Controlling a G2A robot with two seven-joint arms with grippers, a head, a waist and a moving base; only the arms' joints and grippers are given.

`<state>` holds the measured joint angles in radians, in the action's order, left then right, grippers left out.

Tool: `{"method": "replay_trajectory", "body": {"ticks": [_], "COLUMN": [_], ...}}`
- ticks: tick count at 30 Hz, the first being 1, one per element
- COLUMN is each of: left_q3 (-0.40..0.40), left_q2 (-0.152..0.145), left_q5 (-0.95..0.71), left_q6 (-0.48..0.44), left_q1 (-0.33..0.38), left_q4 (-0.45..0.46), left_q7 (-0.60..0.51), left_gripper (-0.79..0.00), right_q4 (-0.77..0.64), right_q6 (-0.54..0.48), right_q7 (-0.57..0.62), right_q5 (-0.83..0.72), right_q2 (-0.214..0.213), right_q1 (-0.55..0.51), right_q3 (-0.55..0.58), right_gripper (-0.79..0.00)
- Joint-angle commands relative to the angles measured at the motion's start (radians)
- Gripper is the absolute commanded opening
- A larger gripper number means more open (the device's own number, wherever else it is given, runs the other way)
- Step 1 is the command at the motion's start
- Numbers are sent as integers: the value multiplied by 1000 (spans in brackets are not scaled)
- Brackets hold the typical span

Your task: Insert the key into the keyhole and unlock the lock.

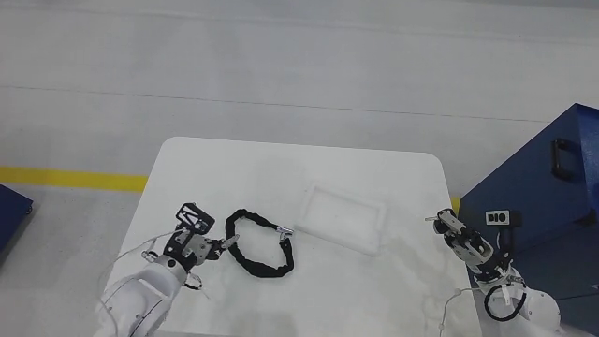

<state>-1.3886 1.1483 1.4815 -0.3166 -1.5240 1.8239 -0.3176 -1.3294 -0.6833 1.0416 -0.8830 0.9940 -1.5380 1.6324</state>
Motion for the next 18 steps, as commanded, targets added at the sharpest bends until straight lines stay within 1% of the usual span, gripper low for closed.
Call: {"method": "replay_trajectory", "body": {"ticks": [1,4,5,15,16,17,18], "left_q3": [49,104,113,113,113,111,121], "left_q2": [3,9,11,11,12,12,10], "left_q5": [39,46,42,42,21,8,51], "left_q6": [-17,-61,-62,-62,-66,-82,-122], "left_q1": [45,101,118,118,119,129,153], "left_q4": [-25,-70,-84,-84,-83,-91,-109], "left_q7": [-24,-60,-79,-79,-56,-22,-22], "left_gripper": [0,0,0,0,0,0,0], "right_q4": [0,0,0,0,0,0,0], "right_q6": [0,0,0,0,0,0,0], "right_q7": [0,0,0,0,0,0,0], "right_q5": [0,0,0,0,0,0,0], "right_q2": [0,0,0,0,0,0,0], "right_q1": [0,0,0,0,0,0,0], "right_q3": [0,0,0,0,0,0,0], "right_gripper": [-785,-785,-785,-785,-785,-785,-785]}}
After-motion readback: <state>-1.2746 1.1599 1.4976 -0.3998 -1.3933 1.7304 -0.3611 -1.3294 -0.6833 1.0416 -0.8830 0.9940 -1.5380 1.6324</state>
